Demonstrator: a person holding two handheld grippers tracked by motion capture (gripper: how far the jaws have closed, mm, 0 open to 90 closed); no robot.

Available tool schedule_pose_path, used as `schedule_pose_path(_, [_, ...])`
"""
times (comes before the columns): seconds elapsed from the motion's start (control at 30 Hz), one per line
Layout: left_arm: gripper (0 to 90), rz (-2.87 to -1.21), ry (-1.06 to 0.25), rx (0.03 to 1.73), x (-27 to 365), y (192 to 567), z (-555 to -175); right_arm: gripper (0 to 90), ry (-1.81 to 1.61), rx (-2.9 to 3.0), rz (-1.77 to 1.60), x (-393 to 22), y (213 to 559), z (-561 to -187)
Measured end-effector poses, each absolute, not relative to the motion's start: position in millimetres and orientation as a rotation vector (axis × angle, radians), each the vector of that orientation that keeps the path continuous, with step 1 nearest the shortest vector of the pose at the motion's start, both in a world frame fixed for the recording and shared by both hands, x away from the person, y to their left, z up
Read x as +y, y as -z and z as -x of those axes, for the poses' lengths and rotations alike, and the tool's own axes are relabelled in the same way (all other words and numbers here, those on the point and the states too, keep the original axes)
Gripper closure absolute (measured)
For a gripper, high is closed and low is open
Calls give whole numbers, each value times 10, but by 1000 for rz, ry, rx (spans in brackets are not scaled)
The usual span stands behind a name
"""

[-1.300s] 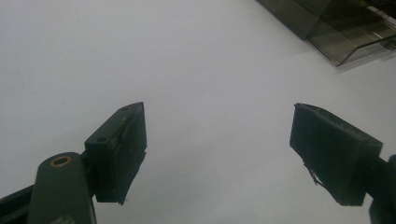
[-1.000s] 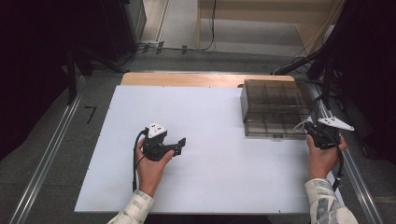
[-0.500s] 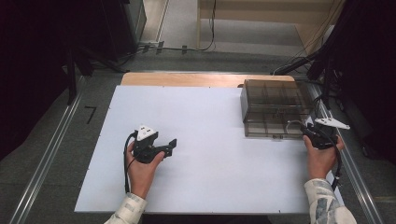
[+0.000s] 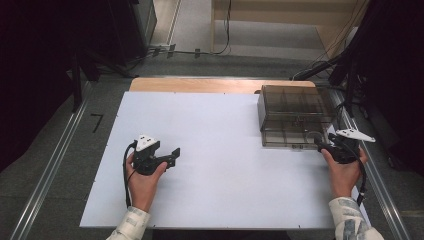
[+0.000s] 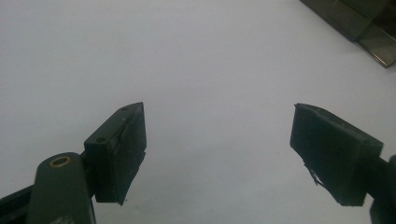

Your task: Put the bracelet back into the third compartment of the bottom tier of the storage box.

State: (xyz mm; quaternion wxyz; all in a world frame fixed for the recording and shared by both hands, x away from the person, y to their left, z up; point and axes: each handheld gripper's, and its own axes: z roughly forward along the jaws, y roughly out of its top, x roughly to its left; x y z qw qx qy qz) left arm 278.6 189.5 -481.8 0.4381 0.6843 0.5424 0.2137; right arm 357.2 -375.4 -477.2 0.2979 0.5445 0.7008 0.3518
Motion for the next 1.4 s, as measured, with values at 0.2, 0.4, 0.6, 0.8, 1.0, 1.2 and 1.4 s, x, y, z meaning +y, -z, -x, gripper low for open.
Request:
schedule_pose_path(0.2, [191, -1678, -554, 1381, 2091, 4817, -2738, 248, -951, 1872, -1400, -3697, 4732, -3487])
schedule_pose_path(0.4, [189, -1661, -563, 1402, 2237, 4821, -2703, 190, -999, 1893, -1361, -3628, 4697, -3368])
schedule_pose_path(0.6, [183, -1653, -574, 1408, 2303, 4819, -2692, 143, -1006, 1909, -1349, -3604, 4733, -3296])
schedule_pose_path(0.8, [177, -1657, -575, 1414, 2345, 4829, -2690, 129, -1008, 1923, -1339, -3601, 4768, -3225])
schedule_pose_path(1.0, [177, -1656, -586, 1414, 2399, 4827, -2682, 130, -936, 1928, -1313, -3545, 4825, -3148])
schedule_pose_path(1.2, [172, -1653, -593, 1420, 2477, 4837, -2668, 129, -977, 1925, -1306, -3548, 4821, -3085])
schedule_pose_path(1.4, [170, -1645, -601, 1415, 2588, 4861, -2626, 129, -1001, 1937, -1302, -3560, 4833, -3020])
